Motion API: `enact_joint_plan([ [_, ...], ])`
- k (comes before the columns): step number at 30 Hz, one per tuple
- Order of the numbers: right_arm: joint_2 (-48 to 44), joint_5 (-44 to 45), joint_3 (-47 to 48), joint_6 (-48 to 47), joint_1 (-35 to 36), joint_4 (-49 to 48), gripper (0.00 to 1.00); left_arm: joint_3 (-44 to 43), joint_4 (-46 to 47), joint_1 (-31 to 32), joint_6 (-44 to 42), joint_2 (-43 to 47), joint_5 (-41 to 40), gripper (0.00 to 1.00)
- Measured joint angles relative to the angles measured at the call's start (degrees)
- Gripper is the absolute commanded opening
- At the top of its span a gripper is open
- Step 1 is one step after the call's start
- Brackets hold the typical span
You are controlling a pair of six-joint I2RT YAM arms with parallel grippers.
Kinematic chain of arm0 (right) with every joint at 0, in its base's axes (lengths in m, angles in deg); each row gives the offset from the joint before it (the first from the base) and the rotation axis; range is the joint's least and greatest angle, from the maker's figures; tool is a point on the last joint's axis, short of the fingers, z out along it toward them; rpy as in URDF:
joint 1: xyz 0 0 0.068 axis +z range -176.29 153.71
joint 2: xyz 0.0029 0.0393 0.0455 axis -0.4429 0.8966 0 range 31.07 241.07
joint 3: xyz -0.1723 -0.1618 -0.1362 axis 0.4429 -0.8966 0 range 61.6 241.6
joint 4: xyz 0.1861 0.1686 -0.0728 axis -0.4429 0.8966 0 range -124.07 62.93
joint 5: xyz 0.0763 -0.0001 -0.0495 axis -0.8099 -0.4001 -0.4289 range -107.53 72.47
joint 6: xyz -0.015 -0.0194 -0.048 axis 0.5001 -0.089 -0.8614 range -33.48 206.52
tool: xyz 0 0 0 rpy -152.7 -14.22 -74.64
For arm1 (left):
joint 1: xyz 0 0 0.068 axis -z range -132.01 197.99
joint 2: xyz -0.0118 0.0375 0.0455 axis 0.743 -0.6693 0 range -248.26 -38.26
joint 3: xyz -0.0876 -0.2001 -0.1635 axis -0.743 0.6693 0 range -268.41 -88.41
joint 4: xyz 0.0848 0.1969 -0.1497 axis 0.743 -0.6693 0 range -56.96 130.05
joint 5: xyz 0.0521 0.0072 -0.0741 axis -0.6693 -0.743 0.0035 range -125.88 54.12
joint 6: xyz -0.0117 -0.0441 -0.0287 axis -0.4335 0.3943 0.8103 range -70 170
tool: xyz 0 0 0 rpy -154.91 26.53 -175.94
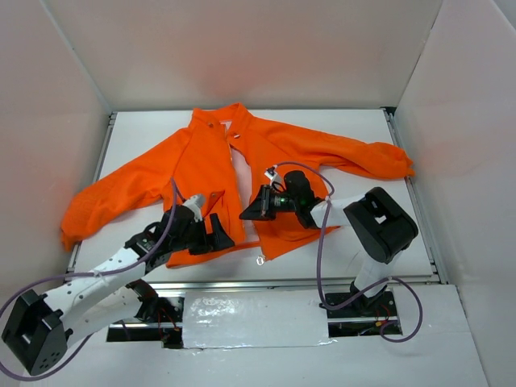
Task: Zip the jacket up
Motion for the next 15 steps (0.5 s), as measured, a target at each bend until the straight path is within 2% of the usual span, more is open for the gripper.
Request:
enact_joint_plan([
  [7,-0.13,1.07,-1.88,2.19,1.31,-1.62,0.00,0.28,13.35,2.45,2.64,-4.17,5.38,0.84],
  [15,-0.94,2.32,-2.16,2.60,1.90,-1.73,0.00,0.17,16.28,3.04,3.91,-6.88,5.05,0.76],
])
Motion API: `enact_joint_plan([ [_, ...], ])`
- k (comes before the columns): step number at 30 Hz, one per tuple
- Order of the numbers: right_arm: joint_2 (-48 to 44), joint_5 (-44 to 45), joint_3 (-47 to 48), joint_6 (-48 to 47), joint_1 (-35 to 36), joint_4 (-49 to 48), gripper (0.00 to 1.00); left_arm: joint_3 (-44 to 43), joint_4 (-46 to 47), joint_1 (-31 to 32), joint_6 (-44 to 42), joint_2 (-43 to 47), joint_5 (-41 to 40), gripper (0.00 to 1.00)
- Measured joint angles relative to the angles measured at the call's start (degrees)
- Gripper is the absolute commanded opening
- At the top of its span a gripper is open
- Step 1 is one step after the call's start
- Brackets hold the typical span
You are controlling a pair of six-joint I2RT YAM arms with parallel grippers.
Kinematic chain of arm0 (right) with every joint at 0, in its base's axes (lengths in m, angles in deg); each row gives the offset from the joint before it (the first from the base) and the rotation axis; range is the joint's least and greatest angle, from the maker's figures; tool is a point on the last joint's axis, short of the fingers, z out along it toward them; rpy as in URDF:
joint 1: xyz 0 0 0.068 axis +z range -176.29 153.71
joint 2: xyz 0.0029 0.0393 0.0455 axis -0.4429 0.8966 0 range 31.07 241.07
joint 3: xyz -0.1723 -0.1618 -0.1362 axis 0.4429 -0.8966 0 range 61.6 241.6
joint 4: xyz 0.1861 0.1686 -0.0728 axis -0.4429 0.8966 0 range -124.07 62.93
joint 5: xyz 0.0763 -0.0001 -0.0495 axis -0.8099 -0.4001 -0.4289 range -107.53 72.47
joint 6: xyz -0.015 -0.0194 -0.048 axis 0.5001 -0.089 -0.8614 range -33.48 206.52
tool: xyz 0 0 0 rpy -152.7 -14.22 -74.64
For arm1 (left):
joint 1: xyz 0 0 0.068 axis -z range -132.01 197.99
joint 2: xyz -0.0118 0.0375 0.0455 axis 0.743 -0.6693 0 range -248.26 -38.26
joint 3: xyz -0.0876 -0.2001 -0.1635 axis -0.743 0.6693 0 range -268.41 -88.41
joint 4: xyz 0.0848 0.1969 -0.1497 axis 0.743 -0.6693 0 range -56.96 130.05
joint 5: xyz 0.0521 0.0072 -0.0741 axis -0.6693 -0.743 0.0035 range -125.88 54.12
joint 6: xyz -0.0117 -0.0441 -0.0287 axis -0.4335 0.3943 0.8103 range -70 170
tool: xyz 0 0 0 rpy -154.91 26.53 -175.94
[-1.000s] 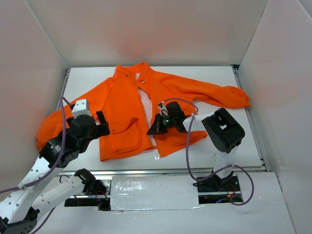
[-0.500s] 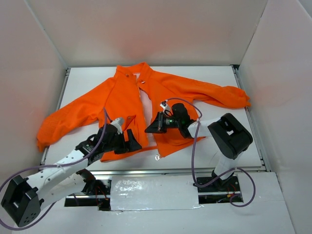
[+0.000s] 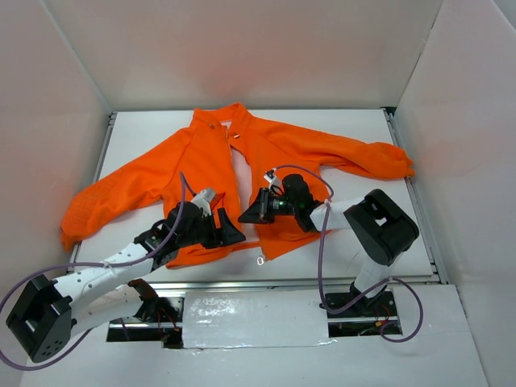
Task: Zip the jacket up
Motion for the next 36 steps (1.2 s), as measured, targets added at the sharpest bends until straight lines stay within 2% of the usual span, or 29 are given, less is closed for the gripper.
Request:
enact_joint_plan([
  [5,-0.17,0.33,-0.02,0.00,0.04,0.04,0.00,0.00,-1.33,0.22,0.02,-0.28,-2.40,0.72],
  [7,-0.17,0.33,-0.02,0.00,0.11,0.04,0.00,0.00,-1.79,0.28,-0.04,-0.28,-3.17,0.66],
  [10,-0.17,0.35,-0.02,0.00,0.42,0.02,0.00,0.00,-1.84,0.31,-0.20,-0.44,-3.69,0.63],
  [14,-0.17,0.35,-0.02,-0.04,0.68,0.04,0.00,0.00,-1.60,0.31,-0.31,-2.05,-4.07,0.55],
  [20,-0.15,0.35,-0.02,-0.22,0.68,0.07,0.00,0.00,-1.51,0.31,-0.42,-4.07,-4.46,0.54],
  [24,-0.15,0.35,0.00,-0.22,0.68,0.07,0.00,0.00,-0.92,0.31,-0.55,-4.09,-4.63,0.40],
  [36,0.37,-0.02,0.00,-0.20,0.68,-0.22,0.00,0.98,3.72,0.31,-1.84,-6.91,-3.54,0.20],
])
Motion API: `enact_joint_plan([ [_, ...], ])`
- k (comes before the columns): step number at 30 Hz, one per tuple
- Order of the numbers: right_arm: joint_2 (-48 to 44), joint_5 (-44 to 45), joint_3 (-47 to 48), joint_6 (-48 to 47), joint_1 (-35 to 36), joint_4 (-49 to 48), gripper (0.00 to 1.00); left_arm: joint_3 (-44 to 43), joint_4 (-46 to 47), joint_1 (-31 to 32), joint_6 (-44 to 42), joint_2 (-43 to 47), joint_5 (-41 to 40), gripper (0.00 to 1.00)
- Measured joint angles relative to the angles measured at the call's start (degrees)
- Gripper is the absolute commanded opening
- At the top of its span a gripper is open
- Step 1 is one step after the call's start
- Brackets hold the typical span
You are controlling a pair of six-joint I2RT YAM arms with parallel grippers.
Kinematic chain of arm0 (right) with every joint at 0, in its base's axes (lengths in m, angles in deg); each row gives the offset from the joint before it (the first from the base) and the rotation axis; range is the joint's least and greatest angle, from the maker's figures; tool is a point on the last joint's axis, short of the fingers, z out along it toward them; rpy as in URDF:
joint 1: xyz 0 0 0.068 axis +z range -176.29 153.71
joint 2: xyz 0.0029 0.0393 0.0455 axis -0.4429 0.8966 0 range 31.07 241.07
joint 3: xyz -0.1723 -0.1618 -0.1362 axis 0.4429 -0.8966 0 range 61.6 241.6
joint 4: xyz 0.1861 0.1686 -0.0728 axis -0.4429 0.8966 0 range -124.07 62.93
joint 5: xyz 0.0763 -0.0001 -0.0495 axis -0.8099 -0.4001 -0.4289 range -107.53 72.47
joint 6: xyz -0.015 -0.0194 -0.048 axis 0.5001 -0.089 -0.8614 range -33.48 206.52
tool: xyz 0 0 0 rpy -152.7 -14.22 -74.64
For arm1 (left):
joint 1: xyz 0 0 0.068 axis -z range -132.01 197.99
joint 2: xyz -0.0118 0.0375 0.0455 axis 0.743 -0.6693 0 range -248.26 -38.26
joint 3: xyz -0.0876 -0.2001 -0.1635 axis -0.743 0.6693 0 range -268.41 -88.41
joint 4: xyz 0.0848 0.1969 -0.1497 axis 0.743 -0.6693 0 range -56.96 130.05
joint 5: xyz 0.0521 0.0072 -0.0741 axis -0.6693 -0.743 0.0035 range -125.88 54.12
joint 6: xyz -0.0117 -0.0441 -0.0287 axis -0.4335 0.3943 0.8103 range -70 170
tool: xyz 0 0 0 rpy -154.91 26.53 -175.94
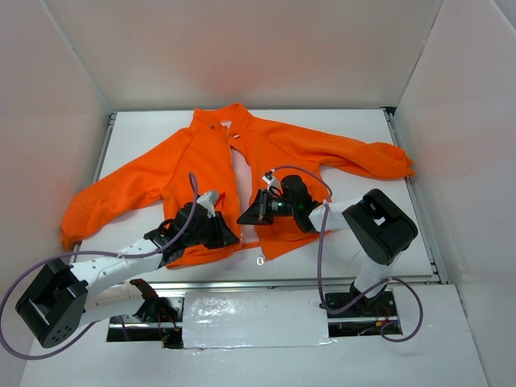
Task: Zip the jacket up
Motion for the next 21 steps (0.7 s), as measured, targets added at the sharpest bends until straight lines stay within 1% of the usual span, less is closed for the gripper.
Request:
enact_joint_plan([
  [1,0.13,-0.11,0.00,0.00,0.00,-0.02,0.00,0.15,0.33,0.00,0.00,-0.26,0.15,0.20],
  [2,0.33,-0.15,0.00,0.00,0.00,-0.02,0.00,0.37,0.72,0.00,-0.02,-0.37,0.28,0.15],
  [3,0.46,-0.22,0.00,0.02,0.00,-0.11,0.00,0.50,0.98,0.00,0.04,-0.42,0.35,0.04],
  [4,0.57,-0.26,0.00,0.02,0.00,-0.15,0.00,0.59,1.20,0.00,0.09,-0.46,0.42,0.00],
  [5,0.66,-0.26,0.00,0.02,0.00,-0.20,0.00,0.59,1.51,0.00,0.04,-0.66,0.57,0.00],
  [7,0.68,-0.33,0.00,0.09,0.00,-0.35,0.17,0.61,1.92,0.00,0.00,-0.83,0.72,0.00],
  [8,0.68,-0.39,0.00,0.22,0.00,-0.44,0.30,0.70,2.16,0.00,0.00,-0.83,0.79,0.00],
  [9,0.68,-0.48,0.00,0.33,0.00,-0.57,0.48,0.81,2.40,0.00,0.02,-0.83,0.83,0.00],
  [10,0.70,-0.76,0.00,0.48,0.00,-0.68,0.55,0.92,2.60,0.00,0.00,-0.81,0.81,0.00],
  [12,0.70,-1.29,-0.02,0.02,0.07,-1.03,0.66,1.53,3.32,0.00,0.11,-0.59,0.48,0.00],
  [16,-0.07,-0.15,-0.66,-1.49,0.17,0.81,0.69,3.58,4.55,0.00,1.27,1.25,-0.48,0.00],
  [18,-1.92,2.32,-0.87,-3.06,0.31,4.96,0.69,5.18,5.97,0.00,3.32,2.38,-1.25,0.00],
  [21,-7.32,9.97,-0.83,-6.67,1.46,14.93,0.69,7.96,7.87,0.00,6.97,4.20,-2.47,0.00],
])
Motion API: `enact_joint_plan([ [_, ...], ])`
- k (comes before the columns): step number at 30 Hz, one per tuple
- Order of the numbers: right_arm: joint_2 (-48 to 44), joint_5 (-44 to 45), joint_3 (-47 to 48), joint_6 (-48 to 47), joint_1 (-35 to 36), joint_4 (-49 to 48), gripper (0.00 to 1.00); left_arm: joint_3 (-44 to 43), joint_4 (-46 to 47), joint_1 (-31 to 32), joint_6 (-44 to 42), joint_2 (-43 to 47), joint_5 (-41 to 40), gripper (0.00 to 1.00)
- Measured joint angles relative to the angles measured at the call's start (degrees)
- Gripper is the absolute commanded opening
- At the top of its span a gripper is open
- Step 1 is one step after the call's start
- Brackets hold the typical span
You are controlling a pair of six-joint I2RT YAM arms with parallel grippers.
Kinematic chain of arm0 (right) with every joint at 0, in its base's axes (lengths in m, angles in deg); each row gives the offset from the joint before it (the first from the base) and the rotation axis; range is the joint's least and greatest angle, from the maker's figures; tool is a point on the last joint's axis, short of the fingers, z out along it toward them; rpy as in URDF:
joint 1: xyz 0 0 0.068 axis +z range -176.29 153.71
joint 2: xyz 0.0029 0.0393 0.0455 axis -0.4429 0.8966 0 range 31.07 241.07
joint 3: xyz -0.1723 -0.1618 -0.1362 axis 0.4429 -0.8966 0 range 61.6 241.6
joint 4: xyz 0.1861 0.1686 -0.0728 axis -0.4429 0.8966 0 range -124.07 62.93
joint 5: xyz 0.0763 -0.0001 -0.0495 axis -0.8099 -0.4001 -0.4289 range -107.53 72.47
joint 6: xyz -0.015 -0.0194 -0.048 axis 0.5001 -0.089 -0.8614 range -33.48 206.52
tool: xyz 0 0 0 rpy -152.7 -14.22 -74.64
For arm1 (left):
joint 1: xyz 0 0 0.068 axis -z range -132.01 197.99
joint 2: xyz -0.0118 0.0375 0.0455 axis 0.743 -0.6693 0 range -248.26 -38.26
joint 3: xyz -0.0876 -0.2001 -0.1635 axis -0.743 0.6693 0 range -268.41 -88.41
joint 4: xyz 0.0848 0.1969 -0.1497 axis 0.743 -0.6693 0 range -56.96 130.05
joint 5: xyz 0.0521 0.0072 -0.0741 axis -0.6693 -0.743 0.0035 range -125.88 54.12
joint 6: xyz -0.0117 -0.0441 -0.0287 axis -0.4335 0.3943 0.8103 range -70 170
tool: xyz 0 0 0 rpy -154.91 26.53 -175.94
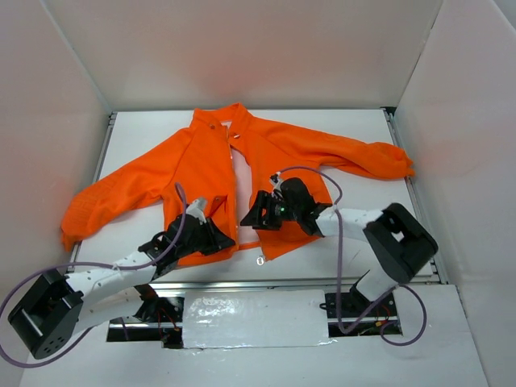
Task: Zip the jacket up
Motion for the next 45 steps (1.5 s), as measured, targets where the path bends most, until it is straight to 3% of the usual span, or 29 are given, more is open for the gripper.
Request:
enact_joint_plan([
  [5,-8.17,13.92,2.58,-5.75,4.92,16.48,0.63,5.29,2.80,0.00,7.30,4.81,-2.89,0.00],
  [10,-8.07,27.76,8.52,-10.01,10.97,33.03,0.60,7.65,1.75,0.28,12.83,12.24,-6.32,0.00],
  [18,-6.58,38.69,14.47,-14.95,14.73,48.81,0.58,4.96,-7.08,0.68,12.92,16.50,-9.90,0.00],
  [27,-4.57,41.44,14.49,-18.29,16.33,55.69,0.54,2.95,-12.24,0.70,11.02,15.04,-10.12,0.00],
  [45,2.54,42.01,16.41,-27.63,21.77,55.49,0.54,0.44,-14.71,0.70,6.29,13.81,-8.61,0.00],
])
